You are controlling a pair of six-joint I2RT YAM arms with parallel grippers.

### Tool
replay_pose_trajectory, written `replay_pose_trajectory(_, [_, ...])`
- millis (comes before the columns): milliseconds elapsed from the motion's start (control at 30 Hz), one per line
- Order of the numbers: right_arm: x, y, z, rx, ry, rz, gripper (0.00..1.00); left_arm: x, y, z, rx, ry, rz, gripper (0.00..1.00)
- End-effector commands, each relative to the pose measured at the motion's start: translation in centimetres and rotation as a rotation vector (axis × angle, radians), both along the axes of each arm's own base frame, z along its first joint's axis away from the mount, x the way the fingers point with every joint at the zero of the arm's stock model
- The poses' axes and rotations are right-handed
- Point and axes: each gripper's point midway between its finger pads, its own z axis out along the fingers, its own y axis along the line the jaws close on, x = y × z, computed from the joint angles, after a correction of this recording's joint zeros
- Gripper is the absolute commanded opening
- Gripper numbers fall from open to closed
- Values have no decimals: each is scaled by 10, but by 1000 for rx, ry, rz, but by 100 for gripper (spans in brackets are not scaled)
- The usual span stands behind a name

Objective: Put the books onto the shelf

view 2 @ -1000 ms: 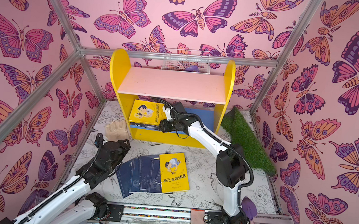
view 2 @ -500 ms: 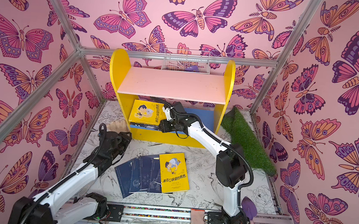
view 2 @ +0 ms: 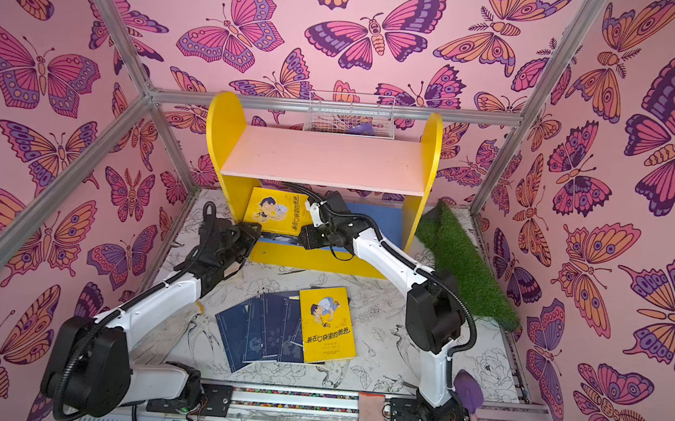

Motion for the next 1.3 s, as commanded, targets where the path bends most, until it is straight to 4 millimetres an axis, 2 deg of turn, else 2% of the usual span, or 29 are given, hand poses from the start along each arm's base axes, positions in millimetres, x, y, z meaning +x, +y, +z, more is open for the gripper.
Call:
replay_pose_trajectory(0, [-7, 19, 19, 56, -49, 67, 53, 7, 2, 0, 37, -2, -10, 50])
replay_pose_trajectory(567, [-14, 20, 14, 74, -20, 74, 53, 30, 7, 9, 112, -36, 14, 49])
replay_pose_trajectory(700, [-14, 17, 14, 68, -25, 67, 53, 26, 5, 12, 107, -41, 6, 49])
replay_pose_trajectory(867, [-11, 13, 18, 56, -50, 53, 53, 3, 6, 17, 89, -42, -3, 52])
replay_pose_trajectory(933, [-9, 10, 18, 45, -63, 40, 56, -11, 9, 24, 83, -52, -1, 54])
replay_pose_trajectory(1033, [-5, 1, 24, 51, -86, 8, 62, -36, 18, 24, 93, -29, 15, 56])
replay_pose_trajectory(1167, [0, -20, 44, 91, -164, -74, 67, -69, 37, 16, 181, 16, 45, 57])
replay_pose_trajectory(1267, [-4, -42, 64, 97, -258, -136, 69, -90, 42, 3, 233, 47, 25, 59])
